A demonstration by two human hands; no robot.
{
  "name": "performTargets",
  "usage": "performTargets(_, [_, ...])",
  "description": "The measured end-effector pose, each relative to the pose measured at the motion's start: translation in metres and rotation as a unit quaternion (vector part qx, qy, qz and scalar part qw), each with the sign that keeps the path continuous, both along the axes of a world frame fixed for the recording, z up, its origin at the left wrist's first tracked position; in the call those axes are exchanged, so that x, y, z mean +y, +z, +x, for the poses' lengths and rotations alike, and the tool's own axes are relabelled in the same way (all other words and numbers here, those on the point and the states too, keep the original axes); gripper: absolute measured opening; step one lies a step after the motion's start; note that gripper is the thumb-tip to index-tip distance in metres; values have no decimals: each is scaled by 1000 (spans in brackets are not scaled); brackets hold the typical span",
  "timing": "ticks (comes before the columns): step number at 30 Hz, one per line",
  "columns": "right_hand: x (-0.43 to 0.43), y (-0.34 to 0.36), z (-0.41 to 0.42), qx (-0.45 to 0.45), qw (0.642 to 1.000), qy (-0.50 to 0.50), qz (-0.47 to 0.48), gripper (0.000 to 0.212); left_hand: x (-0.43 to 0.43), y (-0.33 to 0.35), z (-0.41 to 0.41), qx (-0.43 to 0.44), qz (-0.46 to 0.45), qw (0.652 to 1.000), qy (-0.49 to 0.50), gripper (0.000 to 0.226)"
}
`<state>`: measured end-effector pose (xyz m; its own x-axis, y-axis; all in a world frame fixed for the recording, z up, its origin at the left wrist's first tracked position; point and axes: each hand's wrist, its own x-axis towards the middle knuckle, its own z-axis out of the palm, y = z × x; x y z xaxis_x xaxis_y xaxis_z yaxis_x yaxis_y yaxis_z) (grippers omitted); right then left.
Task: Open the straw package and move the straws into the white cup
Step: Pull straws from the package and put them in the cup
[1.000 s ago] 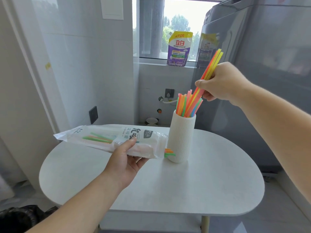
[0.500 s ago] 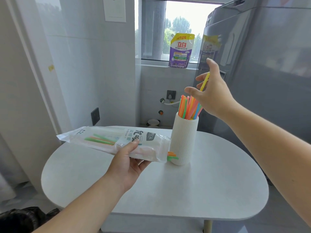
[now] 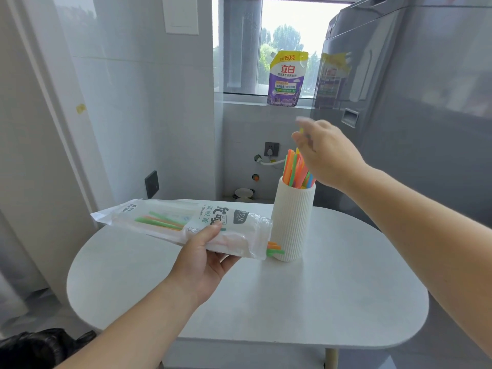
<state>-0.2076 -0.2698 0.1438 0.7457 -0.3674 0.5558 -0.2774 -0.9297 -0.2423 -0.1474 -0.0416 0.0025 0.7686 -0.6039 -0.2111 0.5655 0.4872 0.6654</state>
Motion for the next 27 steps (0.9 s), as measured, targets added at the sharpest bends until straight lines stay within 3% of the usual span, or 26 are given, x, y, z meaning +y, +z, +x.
performTargets(3, [-1, -5, -4, 83, 996, -12, 5, 46, -1, 1, -1, 0, 2, 1000, -5, 38])
performTargets(5, [0, -4, -6, 30, 999, -2, 33, 52, -2, 1, -2, 0, 4, 1000, -7, 38])
performTargets(8, [3, -4, -11, -28, 999, 37, 0, 55, -1, 1, -2, 3, 4, 1000, -4, 40])
performTargets(11, [4, -12, -16, 8, 998, 39, -39, 42, 0, 1, -2, 3, 1, 1000, -4, 43])
performTargets(15, [5, -14, -19, 65, 997, 16, -27, 46, 0, 2, -3, 1, 3, 1000, -4, 42])
performTargets(17, [9, -12, -25, 13, 999, 5, -36, 50, 1, 2, -3, -2, 2, 1000, -3, 40])
performTargets(20, [29, -22, -48, -159, 987, 8, -19, 40, 2, 4, -4, -14, 7, 1000, -5, 32])
performTargets(22, [49, -42, -65, -189, 980, 11, 57, 27, 3, 5, -3, -22, 12, 1000, -7, 24])
performTargets(24, [63, -68, -76, -109, 967, -7, 229, 25, 2, 6, -5, -29, 20, 999, -8, 17])
performTargets(25, [68, -81, -79, -57, 941, -12, 333, 26, 2, 6, -5, -34, 24, 999, -7, 16])
performTargets(27, [73, -103, -83, 16, 848, -14, 529, 29, 1, 6, -7, -43, 31, 999, -7, 15])
